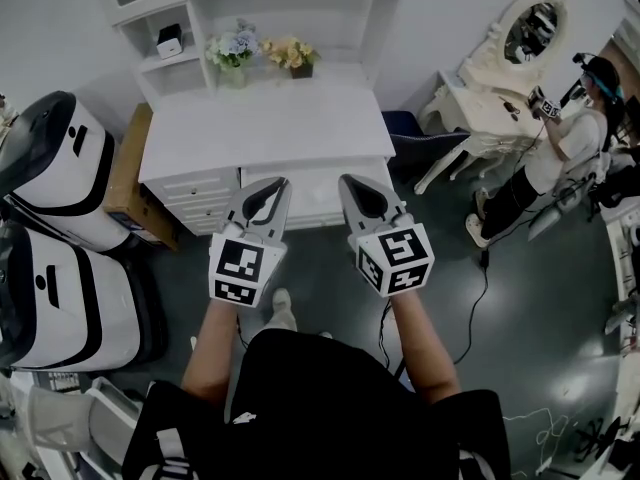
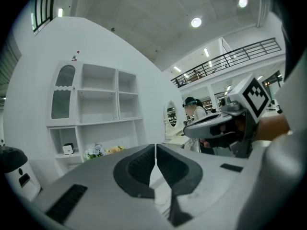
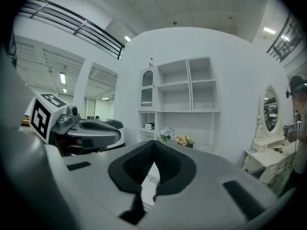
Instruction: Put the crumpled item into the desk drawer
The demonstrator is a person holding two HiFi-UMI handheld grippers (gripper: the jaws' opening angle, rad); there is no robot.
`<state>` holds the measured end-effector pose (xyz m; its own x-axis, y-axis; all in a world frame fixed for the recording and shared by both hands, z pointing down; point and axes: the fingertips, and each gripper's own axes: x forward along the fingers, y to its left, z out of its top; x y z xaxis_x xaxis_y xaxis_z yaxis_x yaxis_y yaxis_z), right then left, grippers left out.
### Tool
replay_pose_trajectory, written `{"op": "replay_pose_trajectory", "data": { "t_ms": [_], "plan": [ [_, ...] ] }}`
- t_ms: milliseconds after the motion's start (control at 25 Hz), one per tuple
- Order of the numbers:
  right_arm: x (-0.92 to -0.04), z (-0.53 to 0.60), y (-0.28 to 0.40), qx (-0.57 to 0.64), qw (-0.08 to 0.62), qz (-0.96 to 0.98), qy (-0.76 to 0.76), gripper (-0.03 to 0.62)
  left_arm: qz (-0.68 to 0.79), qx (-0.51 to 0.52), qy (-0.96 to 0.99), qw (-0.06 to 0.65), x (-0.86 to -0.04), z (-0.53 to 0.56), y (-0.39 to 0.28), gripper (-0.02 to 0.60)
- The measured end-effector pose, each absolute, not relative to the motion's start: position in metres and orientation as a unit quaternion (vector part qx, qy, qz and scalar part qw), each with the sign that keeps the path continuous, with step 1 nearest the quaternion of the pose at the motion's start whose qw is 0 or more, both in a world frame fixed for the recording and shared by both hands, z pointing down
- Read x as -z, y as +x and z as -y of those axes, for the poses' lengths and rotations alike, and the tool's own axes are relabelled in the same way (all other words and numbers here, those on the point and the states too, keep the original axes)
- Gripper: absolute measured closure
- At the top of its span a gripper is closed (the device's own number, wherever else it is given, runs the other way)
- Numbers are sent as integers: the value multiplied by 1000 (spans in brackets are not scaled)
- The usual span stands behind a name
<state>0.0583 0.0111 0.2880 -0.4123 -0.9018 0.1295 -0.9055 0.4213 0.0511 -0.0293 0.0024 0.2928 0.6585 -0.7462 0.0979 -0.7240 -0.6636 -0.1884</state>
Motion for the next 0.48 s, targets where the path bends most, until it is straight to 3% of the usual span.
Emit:
{"op": "replay_pose_trajectory", "data": {
  "t_ms": [480],
  "plan": [
    [-294,-35,64,-10,74,845,529,599,-411,84,-905,66,-298,-27,-22,571]
  ]
}}
